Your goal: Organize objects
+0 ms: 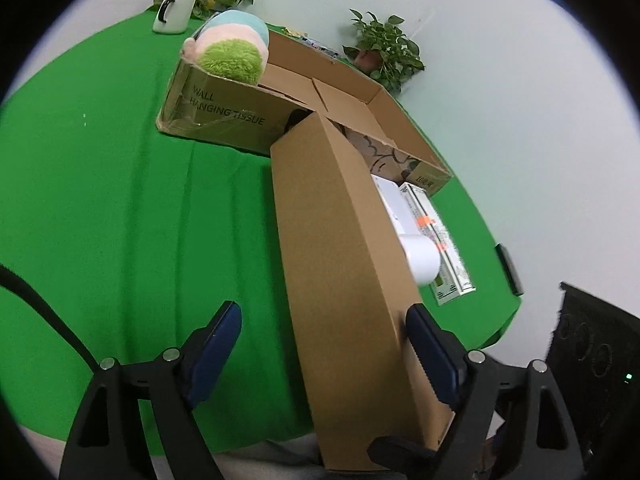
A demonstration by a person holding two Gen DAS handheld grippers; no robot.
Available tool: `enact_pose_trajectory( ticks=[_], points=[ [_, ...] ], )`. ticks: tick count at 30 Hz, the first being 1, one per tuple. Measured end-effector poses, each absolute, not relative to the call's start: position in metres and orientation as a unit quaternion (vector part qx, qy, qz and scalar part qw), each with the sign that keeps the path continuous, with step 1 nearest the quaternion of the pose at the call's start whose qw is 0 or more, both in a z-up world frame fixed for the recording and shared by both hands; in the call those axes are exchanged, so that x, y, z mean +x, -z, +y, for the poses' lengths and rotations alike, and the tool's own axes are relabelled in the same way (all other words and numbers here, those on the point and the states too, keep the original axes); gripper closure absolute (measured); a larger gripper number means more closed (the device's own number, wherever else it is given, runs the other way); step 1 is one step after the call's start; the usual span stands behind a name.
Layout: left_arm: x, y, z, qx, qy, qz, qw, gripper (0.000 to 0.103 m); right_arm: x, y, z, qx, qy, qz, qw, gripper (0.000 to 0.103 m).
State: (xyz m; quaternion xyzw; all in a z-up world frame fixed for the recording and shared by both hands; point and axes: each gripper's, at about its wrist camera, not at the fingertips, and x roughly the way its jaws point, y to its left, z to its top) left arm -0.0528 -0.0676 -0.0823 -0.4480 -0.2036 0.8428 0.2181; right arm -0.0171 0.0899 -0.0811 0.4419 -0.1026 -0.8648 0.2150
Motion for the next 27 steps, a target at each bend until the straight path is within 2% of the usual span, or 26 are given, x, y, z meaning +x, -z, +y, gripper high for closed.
enact_pose_trajectory(
  ticks=[3, 7, 13, 20, 24, 27],
  points=[
    [-0.053, 0.087, -0.074, -0.454, -0.828, -0.237, 0.229, 0.018, -0.019, 0.084, 0.096, 0.442, 0.849, -0.147, 0.251, 0.01],
    [-0.051, 0.085, -0.07, -0.454, -0.824, -0.244, 0.235, 0.037, -0.022, 0.091, 0.1, 0.445, 0.822, -0.19, 0.301, 0.01],
    [-0.045, 0.071, -0.058, -0.451, -0.845, -0.208, 0.197, 0.037, -0.027, 0.098, 0.106, 0.451, 0.795, -0.227, 0.335, 0.009],
    [-0.047, 0.062, -0.041, -0.454, -0.859, -0.166, 0.169, 0.037, -0.025, 0.084, 0.113, 0.427, 0.835, -0.166, 0.303, 0.005],
    [-0.05, 0.052, -0.038, -0.438, -0.868, -0.159, 0.168, 0.037, -0.02, 0.066, 0.12, 0.404, 0.865, -0.111, 0.275, 0.005],
    [-0.049, 0.046, -0.037, -0.428, -0.87, -0.167, 0.181, 0.039, -0.016, 0.056, 0.125, 0.393, 0.873, -0.103, 0.27, 0.005]
  ],
)
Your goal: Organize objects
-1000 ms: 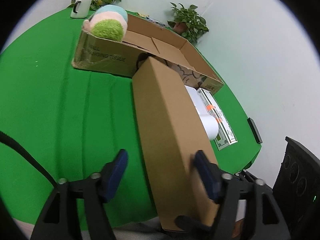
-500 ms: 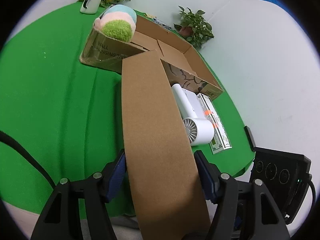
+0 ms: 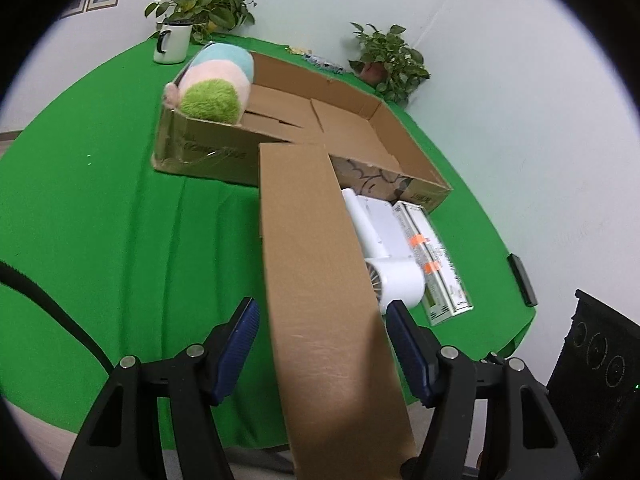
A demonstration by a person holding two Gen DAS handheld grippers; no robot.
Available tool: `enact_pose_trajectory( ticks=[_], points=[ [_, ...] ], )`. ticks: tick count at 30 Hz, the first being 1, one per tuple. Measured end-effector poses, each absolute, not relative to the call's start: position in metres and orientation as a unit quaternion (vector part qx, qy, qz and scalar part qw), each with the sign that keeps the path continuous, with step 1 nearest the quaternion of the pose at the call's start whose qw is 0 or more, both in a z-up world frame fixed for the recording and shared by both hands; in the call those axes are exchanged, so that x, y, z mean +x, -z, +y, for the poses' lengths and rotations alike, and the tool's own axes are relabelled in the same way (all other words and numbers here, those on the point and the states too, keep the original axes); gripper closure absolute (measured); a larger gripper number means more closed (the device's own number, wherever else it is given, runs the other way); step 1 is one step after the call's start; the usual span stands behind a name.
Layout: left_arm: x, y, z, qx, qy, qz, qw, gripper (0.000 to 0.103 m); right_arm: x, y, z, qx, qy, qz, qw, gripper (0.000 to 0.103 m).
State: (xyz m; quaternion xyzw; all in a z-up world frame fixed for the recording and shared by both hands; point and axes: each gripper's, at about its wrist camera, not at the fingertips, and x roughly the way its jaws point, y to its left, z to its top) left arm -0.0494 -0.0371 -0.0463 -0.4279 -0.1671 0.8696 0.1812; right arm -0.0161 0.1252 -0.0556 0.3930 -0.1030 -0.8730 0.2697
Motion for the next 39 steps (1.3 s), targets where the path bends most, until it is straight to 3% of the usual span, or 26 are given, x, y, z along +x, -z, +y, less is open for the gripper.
enact_pose_trajectory(
  ticks=[2, 5, 10, 18, 20, 22, 25, 30, 34, 38, 39],
  points=[
    [-0.052, 0.047, -0.028, -0.431, -0.868, -0.155, 0.193, 0.056, -0.015, 0.051, 0.128, 0.389, 0.874, -0.108, 0.27, 0.005],
    [-0.054, 0.045, -0.014, -0.432, -0.865, -0.137, 0.215, 0.065, -0.013, 0.048, 0.129, 0.386, 0.878, -0.099, 0.264, 0.005],
    [-0.057, 0.037, 0.002, -0.424, -0.863, -0.132, 0.242, 0.073, -0.004, 0.046, 0.127, 0.387, 0.882, -0.082, 0.257, 0.005],
    [-0.072, 0.023, 0.044, -0.408, -0.863, -0.099, 0.281, 0.072, -0.004, 0.044, 0.143, 0.38, 0.897, -0.077, 0.214, 0.007],
    [-0.072, 0.023, 0.048, -0.406, -0.865, -0.088, 0.282, 0.072, -0.008, 0.048, 0.151, 0.385, 0.898, -0.079, 0.196, 0.013],
    [-0.07, 0.024, 0.047, -0.406, -0.866, -0.086, 0.281, 0.072, -0.012, 0.053, 0.158, 0.396, 0.895, -0.082, 0.186, 0.034],
    [-0.066, 0.031, 0.03, -0.415, -0.866, -0.092, 0.263, 0.072, -0.018, 0.061, 0.163, 0.406, 0.893, -0.079, 0.178, 0.054],
    [-0.052, 0.035, -0.005, -0.407, -0.877, -0.116, 0.227, 0.071, -0.024, 0.069, 0.153, 0.416, 0.885, -0.087, 0.189, 0.057],
    [-0.044, 0.033, -0.038, -0.397, -0.889, -0.129, 0.191, 0.071, -0.038, 0.079, 0.136, 0.462, 0.842, -0.142, 0.239, 0.084],
    [-0.045, 0.037, -0.067, -0.399, -0.893, -0.136, 0.156, 0.071, -0.038, 0.08, 0.121, 0.46, 0.845, -0.138, 0.237, 0.081],
    [-0.046, 0.039, -0.071, -0.4, -0.893, -0.135, 0.154, 0.071, -0.037, 0.076, 0.123, 0.453, 0.851, -0.135, 0.228, 0.067]
  ],
)
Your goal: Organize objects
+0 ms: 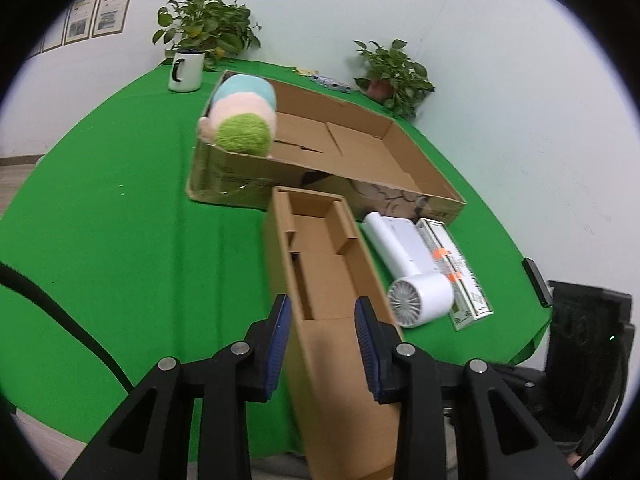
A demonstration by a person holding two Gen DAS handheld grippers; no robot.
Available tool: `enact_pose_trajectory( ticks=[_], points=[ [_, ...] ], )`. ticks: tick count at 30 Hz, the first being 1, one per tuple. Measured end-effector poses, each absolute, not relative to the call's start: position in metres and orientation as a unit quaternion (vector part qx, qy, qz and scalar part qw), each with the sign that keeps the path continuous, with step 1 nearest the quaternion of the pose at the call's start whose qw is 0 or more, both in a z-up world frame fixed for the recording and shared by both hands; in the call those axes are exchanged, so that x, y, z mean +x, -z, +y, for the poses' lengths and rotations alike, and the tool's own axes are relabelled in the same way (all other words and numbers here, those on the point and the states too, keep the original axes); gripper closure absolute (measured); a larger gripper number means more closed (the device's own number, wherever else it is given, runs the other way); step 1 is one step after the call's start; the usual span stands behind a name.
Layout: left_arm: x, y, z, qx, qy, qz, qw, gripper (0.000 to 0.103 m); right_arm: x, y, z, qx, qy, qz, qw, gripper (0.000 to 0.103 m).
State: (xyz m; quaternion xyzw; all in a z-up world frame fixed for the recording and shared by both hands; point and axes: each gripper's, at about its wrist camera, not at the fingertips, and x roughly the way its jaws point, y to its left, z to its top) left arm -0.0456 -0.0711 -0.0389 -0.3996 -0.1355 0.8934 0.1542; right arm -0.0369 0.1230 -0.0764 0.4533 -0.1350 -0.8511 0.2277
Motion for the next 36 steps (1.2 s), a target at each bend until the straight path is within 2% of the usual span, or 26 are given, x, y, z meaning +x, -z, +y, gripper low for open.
enact_pose_trajectory(
  ticks=[1, 2, 5, 6, 8, 9, 10, 11, 13, 20, 24, 30, 36],
  points=[
    [-0.048, 0.041, -0.075, -0.402, -0.893, -0.133, 0.152, 0.07, -0.037, 0.075, 0.125, 0.447, 0.856, -0.135, 0.22, 0.047],
    [-0.05, 0.042, -0.075, -0.405, -0.892, -0.13, 0.15, 0.07, -0.036, 0.072, 0.128, 0.439, 0.864, -0.135, 0.208, 0.041],
    [-0.067, 0.052, -0.067, -0.416, -0.889, -0.109, 0.155, 0.07, -0.041, 0.066, 0.127, 0.432, 0.876, -0.11, 0.185, 0.039],
    [-0.072, 0.056, -0.065, -0.422, -0.887, -0.109, 0.155, 0.07, -0.043, 0.066, 0.124, 0.431, 0.879, -0.1, 0.179, 0.04],
    [-0.079, 0.064, -0.061, -0.432, -0.879, -0.114, 0.166, 0.071, -0.05, 0.068, 0.12, 0.434, 0.88, -0.082, 0.172, 0.052],
    [-0.08, 0.067, -0.058, -0.437, -0.876, -0.114, 0.171, 0.072, -0.053, 0.07, 0.116, 0.441, 0.88, -0.071, 0.165, 0.066],
    [-0.078, 0.069, -0.053, -0.437, -0.878, -0.1, 0.165, 0.078, -0.054, 0.072, 0.113, 0.443, 0.878, -0.071, 0.169, 0.072],
    [-0.074, 0.07, -0.049, -0.437, -0.883, -0.082, 0.153, 0.091, -0.053, 0.073, 0.11, 0.445, 0.877, -0.067, 0.167, 0.077],
    [-0.063, 0.072, -0.044, -0.442, -0.881, -0.078, 0.151, 0.091, -0.045, 0.072, 0.102, 0.445, 0.88, -0.048, 0.158, 0.092],
    [-0.028, 0.075, -0.038, -0.439, -0.883, -0.11, 0.127, 0.091, -0.018, 0.075, 0.099, 0.45, 0.88, -0.031, 0.145, 0.094],
    [-0.029, 0.073, -0.032, -0.441, -0.884, -0.094, 0.123, 0.091, -0.031, 0.074, 0.092, 0.451, 0.883, -0.01, 0.131, 0.094],
    [-0.03, 0.069, -0.034, -0.44, -0.884, -0.098, 0.12, 0.092, -0.046, 0.075, 0.094, 0.451, 0.883, -0.03, 0.128, 0.095],
    [-0.028, 0.038, -0.024, -0.394, -0.908, -0.085, 0.117, 0.093, -0.042, 0.053, 0.101, 0.415, 0.901, -0.045, 0.117, 0.096]
  ],
)
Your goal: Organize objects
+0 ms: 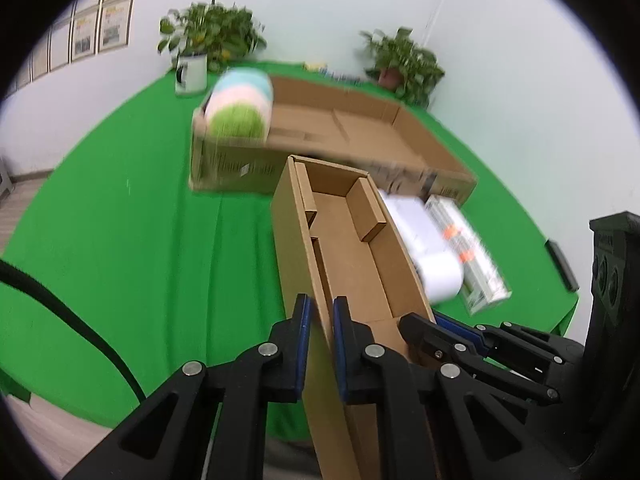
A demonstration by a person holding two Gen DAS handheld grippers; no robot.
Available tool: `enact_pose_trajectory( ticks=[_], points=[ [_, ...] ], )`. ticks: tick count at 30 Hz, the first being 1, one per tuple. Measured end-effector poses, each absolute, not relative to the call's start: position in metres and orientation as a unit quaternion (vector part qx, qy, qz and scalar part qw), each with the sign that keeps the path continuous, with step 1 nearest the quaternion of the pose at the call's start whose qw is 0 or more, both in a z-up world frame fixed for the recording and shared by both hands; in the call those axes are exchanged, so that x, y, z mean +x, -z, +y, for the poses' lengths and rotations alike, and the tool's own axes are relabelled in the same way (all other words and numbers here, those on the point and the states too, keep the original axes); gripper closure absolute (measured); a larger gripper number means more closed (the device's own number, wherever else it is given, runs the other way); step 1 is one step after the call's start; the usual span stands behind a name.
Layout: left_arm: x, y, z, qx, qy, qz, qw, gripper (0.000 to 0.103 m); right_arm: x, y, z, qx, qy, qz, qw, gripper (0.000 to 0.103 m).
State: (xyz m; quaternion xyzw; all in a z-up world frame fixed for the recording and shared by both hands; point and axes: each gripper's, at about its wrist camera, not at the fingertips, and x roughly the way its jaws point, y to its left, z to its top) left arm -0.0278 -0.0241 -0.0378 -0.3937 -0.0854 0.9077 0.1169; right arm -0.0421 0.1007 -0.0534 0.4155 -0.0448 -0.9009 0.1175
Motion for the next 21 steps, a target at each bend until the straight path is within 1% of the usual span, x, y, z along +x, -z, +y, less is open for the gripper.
enact_pose_trajectory(
  ticks=[6, 11, 16, 21],
  points=[
    [-0.04, -0.021, -0.008, -0.323, -0.937, -0.049, 0.125, 0.093, -0.049, -0.01, 0.115, 0.328, 0.937, -0.047, 0.105, 0.096],
    [-0.059, -0.062, 0.007, -0.279, -0.95, -0.03, 0.136, 0.093, -0.067, -0.052, 0.129, 0.286, 0.952, -0.049, 0.099, 0.096],
    [-0.09, -0.092, 0.017, -0.261, -0.954, -0.028, 0.147, 0.093, -0.095, -0.085, 0.142, 0.268, 0.958, -0.05, 0.095, 0.096],
    [-0.14, -0.124, 0.023, -0.255, -0.955, -0.026, 0.151, 0.093, -0.152, -0.126, 0.148, 0.265, 0.959, -0.042, 0.094, 0.096]
  ],
)
